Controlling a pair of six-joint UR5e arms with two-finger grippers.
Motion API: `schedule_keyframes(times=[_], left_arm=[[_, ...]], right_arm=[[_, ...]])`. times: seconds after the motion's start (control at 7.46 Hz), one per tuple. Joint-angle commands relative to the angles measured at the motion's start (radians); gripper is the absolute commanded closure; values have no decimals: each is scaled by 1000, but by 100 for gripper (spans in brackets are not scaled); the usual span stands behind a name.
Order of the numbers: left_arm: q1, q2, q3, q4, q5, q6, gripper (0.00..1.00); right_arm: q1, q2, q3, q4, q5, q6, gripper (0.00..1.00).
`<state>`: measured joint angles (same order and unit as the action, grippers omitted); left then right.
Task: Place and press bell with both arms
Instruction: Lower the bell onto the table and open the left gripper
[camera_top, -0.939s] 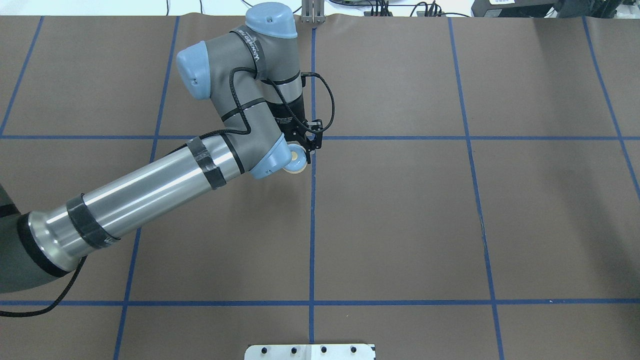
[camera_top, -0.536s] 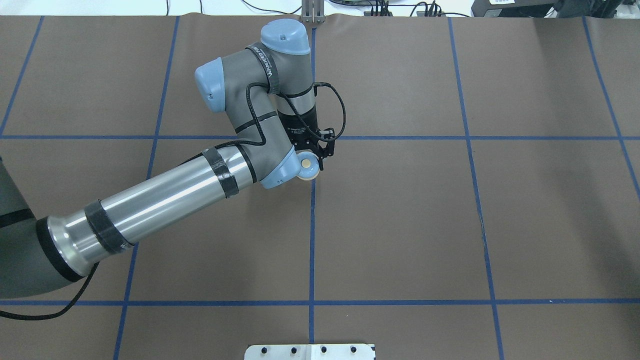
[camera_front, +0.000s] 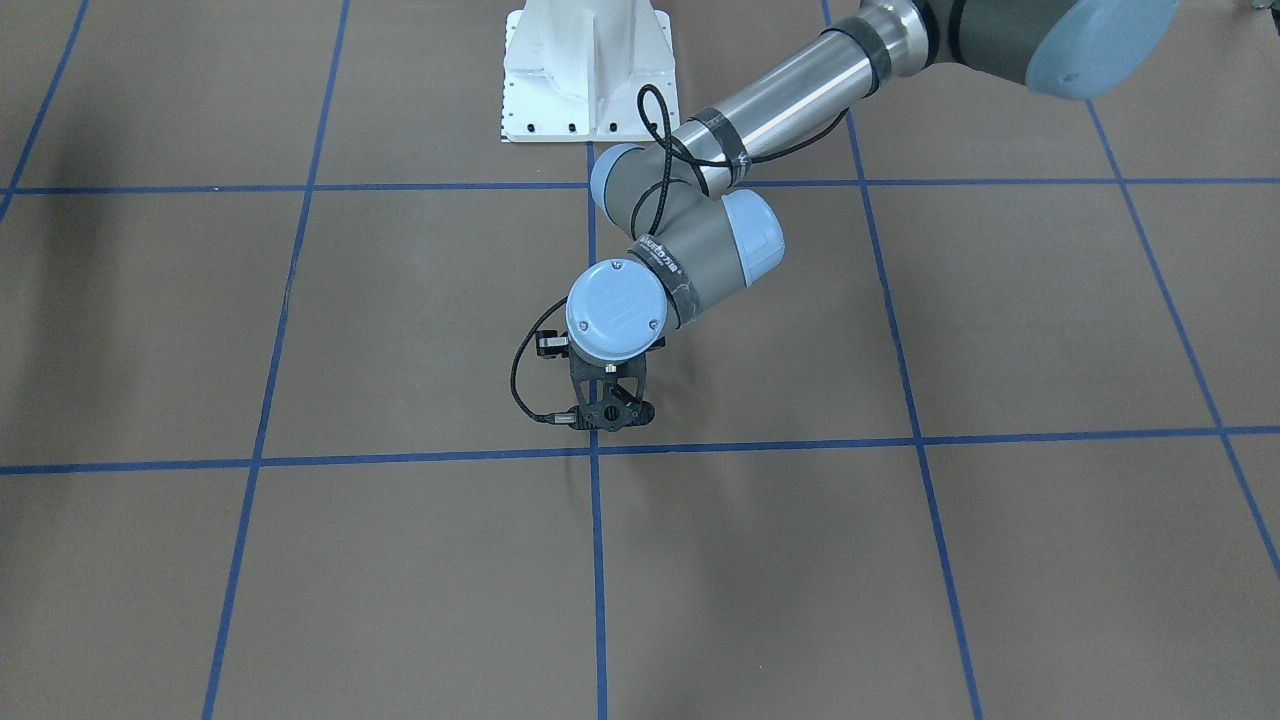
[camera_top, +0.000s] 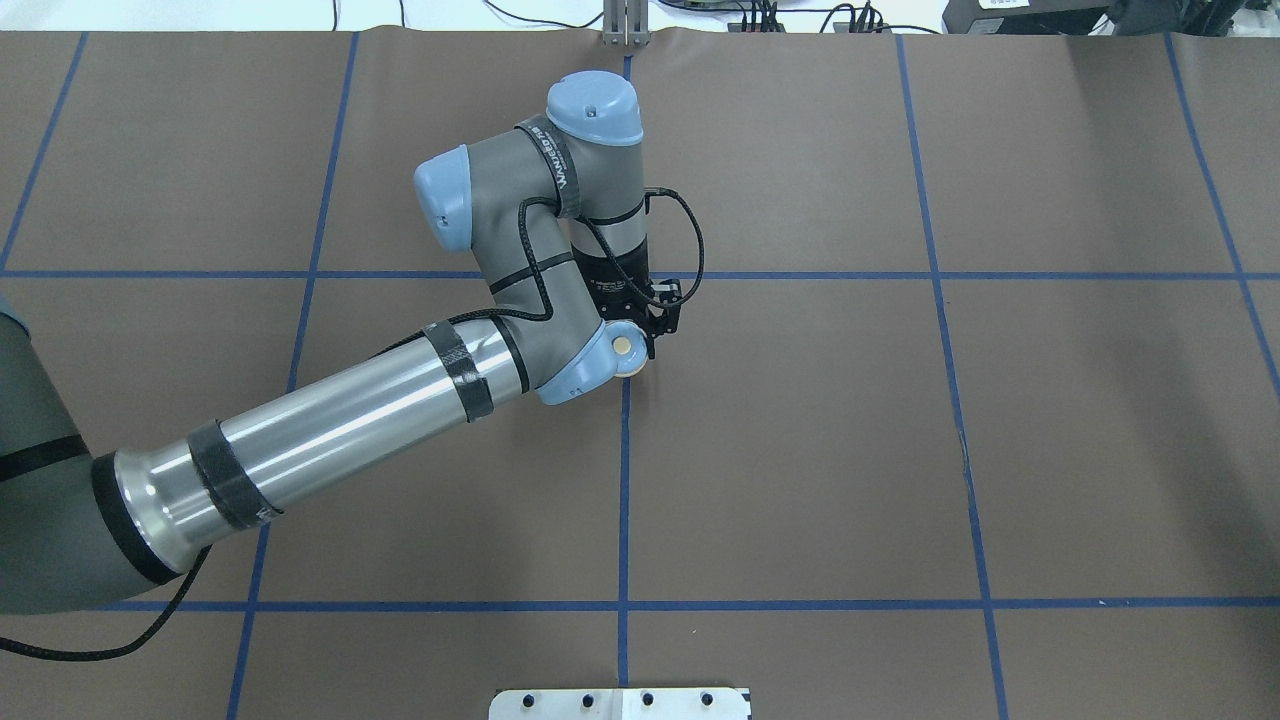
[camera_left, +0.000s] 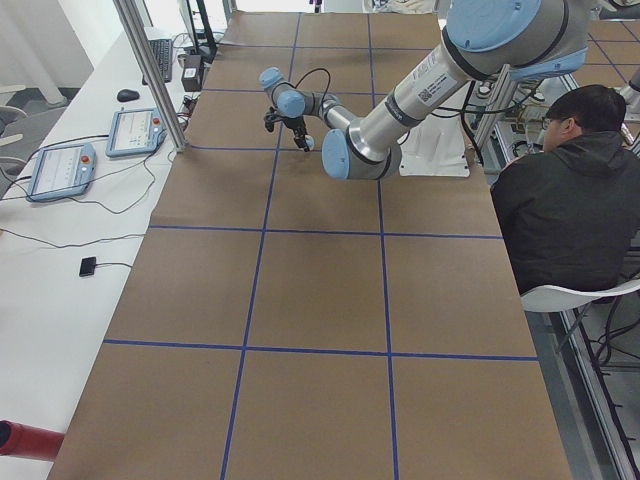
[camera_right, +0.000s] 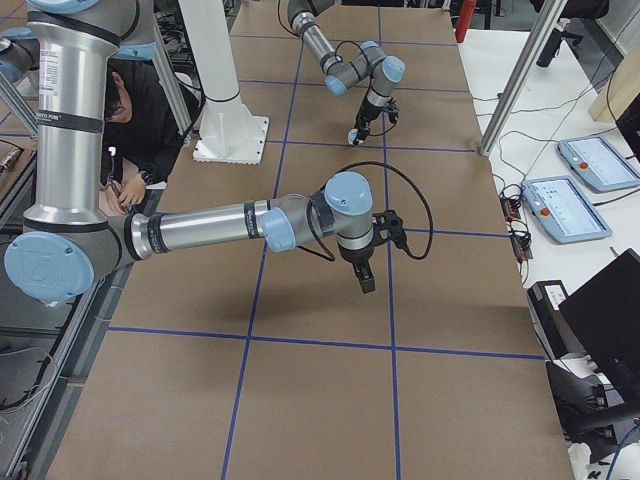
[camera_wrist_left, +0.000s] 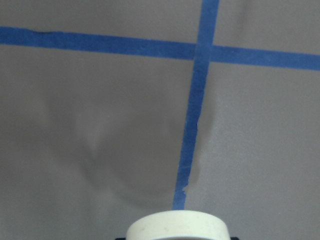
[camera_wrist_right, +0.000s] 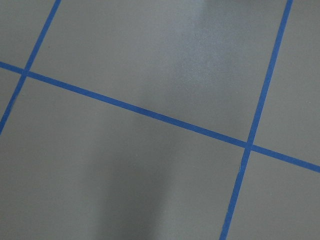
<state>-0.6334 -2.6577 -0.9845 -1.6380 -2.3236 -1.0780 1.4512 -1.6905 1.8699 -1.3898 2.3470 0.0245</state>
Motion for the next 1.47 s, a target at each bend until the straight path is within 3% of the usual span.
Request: schedule_keyframes(times=[0.0,0.13,0.27,0.67,1.07,1.34], left_arm=[[4,1,0,0,12,1,36],[8,1,0,0,12,3,25],[8,-1,0,-2,12,1,22],[9,-1,-5,-22,12,3,1],[-82,11,-81,1,15,21,0],[-162,73,-207,3,16,55,0]], right_arm=[[0,0,0,0,0,0,0],[0,0,0,0,0,0,0],[0,0,0,0,0,0,0],[0,0,0,0,0,0,0],[0,37,-2,-11,8,12,0],[-56,96,-3,-12,6,136,0]])
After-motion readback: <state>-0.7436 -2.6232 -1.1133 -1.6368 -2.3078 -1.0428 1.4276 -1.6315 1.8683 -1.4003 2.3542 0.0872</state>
